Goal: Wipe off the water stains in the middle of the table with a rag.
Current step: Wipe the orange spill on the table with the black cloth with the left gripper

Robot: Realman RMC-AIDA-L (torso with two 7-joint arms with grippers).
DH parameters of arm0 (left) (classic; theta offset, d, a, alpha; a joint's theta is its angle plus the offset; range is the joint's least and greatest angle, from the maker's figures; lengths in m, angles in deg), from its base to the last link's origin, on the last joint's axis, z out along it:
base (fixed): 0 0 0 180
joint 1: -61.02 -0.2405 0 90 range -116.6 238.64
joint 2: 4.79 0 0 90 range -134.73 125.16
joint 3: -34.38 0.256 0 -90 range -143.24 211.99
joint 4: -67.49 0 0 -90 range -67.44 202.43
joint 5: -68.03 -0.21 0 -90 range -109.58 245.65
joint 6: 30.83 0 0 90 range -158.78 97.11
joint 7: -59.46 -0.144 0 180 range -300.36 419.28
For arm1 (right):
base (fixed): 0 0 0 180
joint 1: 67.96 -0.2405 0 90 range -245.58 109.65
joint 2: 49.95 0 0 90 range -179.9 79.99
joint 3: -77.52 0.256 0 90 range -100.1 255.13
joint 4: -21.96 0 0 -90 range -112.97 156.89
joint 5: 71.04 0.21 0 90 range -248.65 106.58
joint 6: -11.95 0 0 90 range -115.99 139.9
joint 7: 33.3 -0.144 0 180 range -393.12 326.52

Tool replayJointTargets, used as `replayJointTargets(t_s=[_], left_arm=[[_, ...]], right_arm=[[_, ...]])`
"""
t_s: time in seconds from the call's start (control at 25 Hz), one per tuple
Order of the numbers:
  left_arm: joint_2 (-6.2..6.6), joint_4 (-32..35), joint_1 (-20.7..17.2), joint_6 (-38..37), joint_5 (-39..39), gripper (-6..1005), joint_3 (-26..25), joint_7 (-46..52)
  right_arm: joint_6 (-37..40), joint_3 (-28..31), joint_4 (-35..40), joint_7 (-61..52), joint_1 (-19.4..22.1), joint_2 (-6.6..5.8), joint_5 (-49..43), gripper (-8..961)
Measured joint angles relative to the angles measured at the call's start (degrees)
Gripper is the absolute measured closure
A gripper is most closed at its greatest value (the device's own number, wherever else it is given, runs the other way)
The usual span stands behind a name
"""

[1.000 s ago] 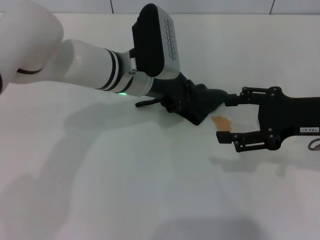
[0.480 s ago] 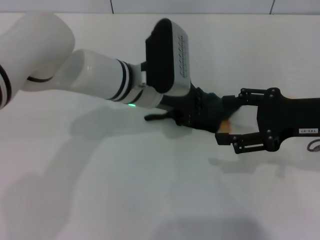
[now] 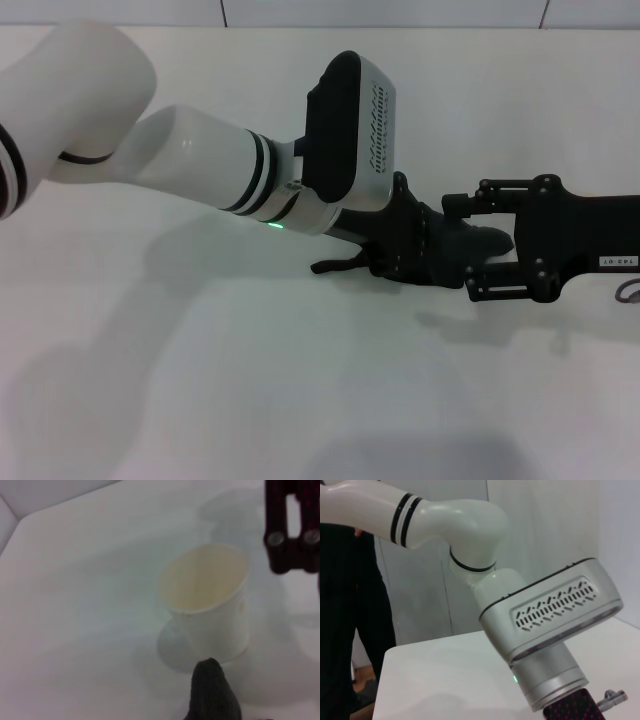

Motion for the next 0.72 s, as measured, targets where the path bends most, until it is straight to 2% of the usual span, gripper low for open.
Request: replayJointTargets(t_s=[0.12, 0.72], left_arm=[[-0.01, 0.17, -0.03, -0.10, 0.02, 961, 0.30, 0.03], [-0.01, 0.77, -0.26, -3.50, 0.05, 961, 0.48, 0.20]], right_arm=[[-0.23, 0.17, -0.22, -1.16, -0.14, -0.06, 0.08, 237], [-0.73, 0.51, 0.10, -1.47, -0.25, -0.08, 0.11, 209]])
